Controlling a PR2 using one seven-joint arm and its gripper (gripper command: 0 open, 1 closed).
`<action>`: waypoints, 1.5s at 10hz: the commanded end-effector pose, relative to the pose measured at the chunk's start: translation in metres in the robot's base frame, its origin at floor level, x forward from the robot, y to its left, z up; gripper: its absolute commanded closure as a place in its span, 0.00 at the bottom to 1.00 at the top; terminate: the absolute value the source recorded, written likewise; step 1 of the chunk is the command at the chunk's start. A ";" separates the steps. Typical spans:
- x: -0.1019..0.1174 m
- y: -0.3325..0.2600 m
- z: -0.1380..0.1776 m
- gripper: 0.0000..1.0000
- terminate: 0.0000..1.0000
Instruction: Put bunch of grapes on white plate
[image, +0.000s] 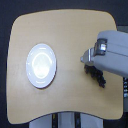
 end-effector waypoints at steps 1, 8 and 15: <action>0.002 -0.005 -0.050 0.00 0.00; -0.002 -0.027 -0.087 0.00 0.00; -0.022 -0.015 -0.078 1.00 0.00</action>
